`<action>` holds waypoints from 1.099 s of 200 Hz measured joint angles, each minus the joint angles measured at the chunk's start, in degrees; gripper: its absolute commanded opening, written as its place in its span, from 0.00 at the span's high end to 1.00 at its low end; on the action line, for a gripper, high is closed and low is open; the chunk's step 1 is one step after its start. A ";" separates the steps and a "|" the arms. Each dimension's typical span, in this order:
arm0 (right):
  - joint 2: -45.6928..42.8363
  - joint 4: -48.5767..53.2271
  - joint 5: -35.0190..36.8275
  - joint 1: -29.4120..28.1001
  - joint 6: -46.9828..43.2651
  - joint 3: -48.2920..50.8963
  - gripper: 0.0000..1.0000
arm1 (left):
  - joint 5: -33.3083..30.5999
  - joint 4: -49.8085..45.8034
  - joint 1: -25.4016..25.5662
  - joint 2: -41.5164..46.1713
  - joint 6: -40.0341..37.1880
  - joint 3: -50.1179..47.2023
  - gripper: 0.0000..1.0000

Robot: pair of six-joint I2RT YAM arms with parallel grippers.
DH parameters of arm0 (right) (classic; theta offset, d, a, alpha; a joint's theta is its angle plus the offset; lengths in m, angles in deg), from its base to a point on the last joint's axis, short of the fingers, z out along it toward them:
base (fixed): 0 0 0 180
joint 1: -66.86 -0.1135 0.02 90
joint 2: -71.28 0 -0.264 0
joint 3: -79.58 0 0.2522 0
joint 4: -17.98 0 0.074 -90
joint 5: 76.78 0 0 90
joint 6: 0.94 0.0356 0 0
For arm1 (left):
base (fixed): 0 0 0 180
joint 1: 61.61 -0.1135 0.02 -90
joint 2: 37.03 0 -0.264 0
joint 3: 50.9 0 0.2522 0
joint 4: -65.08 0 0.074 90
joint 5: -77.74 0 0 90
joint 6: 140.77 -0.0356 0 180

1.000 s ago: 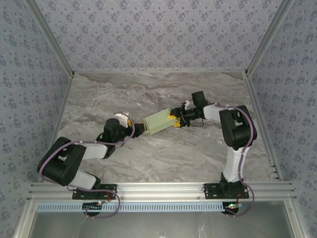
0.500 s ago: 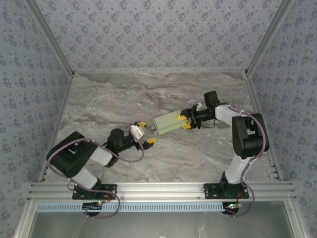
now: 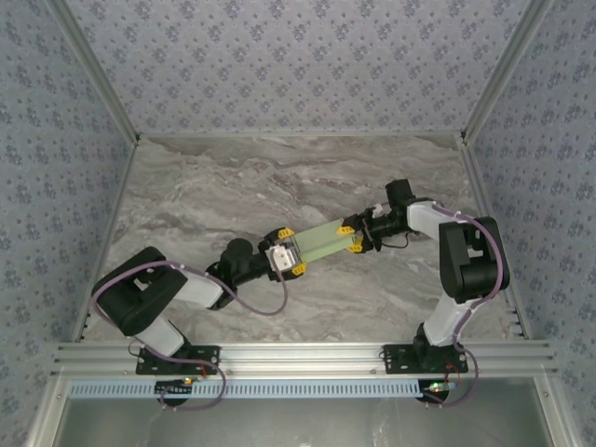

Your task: Fold the paper box

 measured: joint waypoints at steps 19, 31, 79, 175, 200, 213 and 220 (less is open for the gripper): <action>-0.76 0.13 0.44 0.00 0.04 1.01 0.58 | 0.22 -2.10 1.62 -1.60 -3.67 1.64 0.25; -1.51 0.33 0.48 0.00 0.22 1.42 0.58 | 0.15 -3.78 2.47 -2.51 -5.33 2.45 0.26; -2.80 0.20 1.51 0.00 1.53 2.40 0.58 | -6.80 -8.26 6.27 -7.39 -12.28 7.82 0.38; -6.58 -0.09 2.49 -0.28 3.98 3.80 0.30 | -9.05 -16.26 5.81 -4.46 -13.14 10.78 0.58; -10.05 0.22 3.50 0.96 3.85 4.70 0.26 | -3.58 -22.21 3.17 -2.43 -10.47 12.48 0.60; -12.44 0.76 4.04 2.03 3.45 5.07 0.24 | 0.15 -26.05 1.33 -1.64 -8.74 13.88 0.61; -13.94 1.16 4.31 2.62 2.91 5.09 0.23 | 2.23 -28.44 0.39 -1.36 -7.87 14.80 0.61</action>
